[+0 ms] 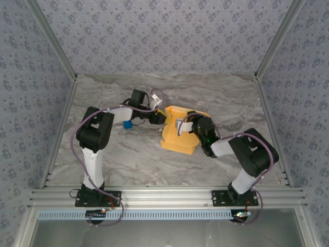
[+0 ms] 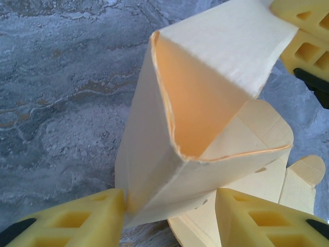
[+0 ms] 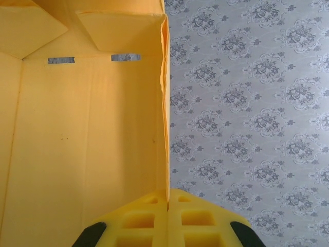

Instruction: Fold the paper box

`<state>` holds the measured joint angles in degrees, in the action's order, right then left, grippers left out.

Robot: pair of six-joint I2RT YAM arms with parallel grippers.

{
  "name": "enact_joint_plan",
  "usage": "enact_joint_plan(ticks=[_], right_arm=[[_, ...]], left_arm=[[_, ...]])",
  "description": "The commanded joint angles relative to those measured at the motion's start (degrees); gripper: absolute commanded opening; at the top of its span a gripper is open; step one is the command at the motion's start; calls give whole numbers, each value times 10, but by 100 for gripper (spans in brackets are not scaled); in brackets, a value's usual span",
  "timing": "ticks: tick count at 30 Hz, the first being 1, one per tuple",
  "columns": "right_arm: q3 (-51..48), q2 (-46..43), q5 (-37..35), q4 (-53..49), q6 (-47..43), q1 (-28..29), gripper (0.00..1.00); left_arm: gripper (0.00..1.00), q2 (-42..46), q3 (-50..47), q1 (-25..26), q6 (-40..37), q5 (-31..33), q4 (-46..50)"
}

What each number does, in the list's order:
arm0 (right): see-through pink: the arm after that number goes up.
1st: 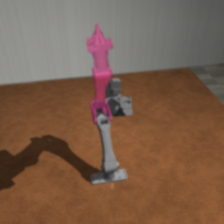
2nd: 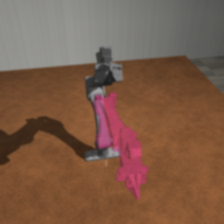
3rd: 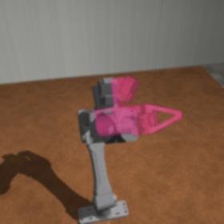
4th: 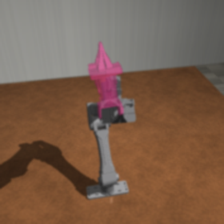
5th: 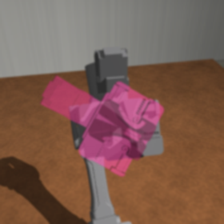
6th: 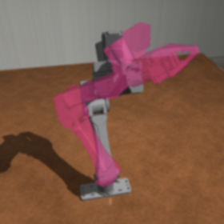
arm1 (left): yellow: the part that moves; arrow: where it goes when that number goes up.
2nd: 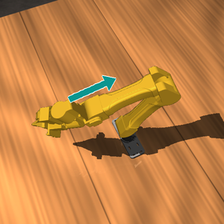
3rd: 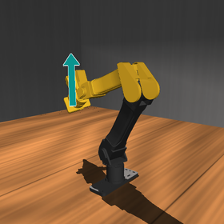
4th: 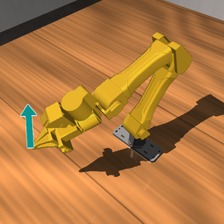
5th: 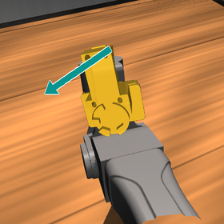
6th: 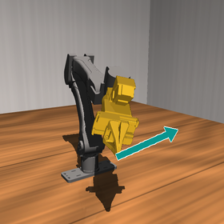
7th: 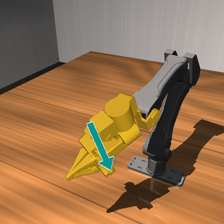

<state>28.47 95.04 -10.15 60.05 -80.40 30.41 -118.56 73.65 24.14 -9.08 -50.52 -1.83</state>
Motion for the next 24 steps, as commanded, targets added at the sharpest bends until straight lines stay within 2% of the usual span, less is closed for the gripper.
enact_joint_plan(ticks=[1,24], right_arm=[[16,4,-8,-9,8,0,0],[23,6,-11,-14,10,2,0]], left_arm=[[49,23,0,4,4,-35,-18],[46,26,-20,20,19,-23,-52]])
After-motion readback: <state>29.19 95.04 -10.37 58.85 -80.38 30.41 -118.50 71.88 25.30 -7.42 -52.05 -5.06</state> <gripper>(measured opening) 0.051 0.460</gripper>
